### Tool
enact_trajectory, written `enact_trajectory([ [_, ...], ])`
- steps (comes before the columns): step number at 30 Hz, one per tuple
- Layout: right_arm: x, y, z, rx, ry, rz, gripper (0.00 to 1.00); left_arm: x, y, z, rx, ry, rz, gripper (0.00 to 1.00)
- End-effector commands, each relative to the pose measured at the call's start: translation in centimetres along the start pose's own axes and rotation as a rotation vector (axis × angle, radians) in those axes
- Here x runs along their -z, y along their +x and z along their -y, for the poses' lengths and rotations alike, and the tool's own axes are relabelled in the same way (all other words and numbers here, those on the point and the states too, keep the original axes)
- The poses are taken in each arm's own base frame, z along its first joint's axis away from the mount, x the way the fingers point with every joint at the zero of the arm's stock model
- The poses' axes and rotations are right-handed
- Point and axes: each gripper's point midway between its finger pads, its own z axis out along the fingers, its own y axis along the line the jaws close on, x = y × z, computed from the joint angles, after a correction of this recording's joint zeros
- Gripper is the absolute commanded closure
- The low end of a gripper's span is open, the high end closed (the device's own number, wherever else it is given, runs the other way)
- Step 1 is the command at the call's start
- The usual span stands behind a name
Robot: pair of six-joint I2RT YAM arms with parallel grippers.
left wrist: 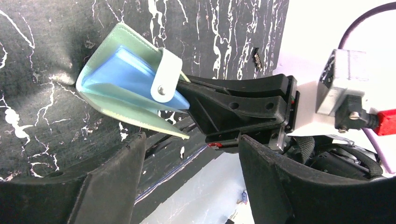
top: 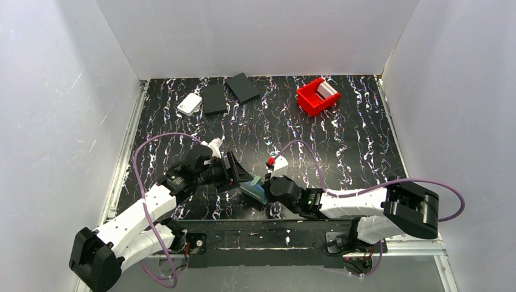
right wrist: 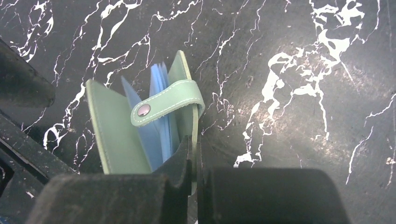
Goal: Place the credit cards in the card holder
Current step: Open the card holder at the center of the board.
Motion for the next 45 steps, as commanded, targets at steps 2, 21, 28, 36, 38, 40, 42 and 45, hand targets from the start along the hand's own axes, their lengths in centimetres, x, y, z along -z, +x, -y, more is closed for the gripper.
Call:
enact_trajectory([
  [2, 0.3, -5.2, -1.6, 0.014, -0.024, 0.159, 0.99, 0.0, 0.4, -0.7, 0.015, -0.015, 0.005, 0.29],
  [21, 0.3, -5.8, -1.0, 0.018, -0.01, 0.216, 0.99, -0.3, 1.1, -1.8, 0.022, -0.042, -0.017, 0.47],
  [28, 0.2, -4.8, -0.9, -0.039, -0.029, 0.201, 0.99, -0.9, 1.5, -4.0, 0.037, -0.106, -0.013, 0.63],
  [36, 0.3, -4.7, -0.7, -0.071, -0.03, 0.198, 0.99, -2.7, 0.7, -5.6, 0.075, -0.136, 0.04, 0.5],
  [38, 0.3, -4.7, -0.7, -0.082, -0.033, 0.2, 0.99, -3.4, 0.6, -5.6, 0.08, -0.137, 0.028, 0.54],
  [40, 0.3, -4.8, -0.6, -0.087, -0.036, 0.199, 0.99, -4.1, 0.4, -5.7, 0.072, -0.147, 0.012, 0.59],
  [42, 0.3, -4.7, -0.6, -0.092, -0.037, 0.197, 0.99, -4.7, 0.3, -5.8, 0.069, -0.16, -0.004, 0.61],
  [45, 0.3, -4.7, -0.5, -0.098, -0.04, 0.195, 0.99, -5.4, 0.2, -6.0, 0.07, -0.166, -0.016, 0.65],
])
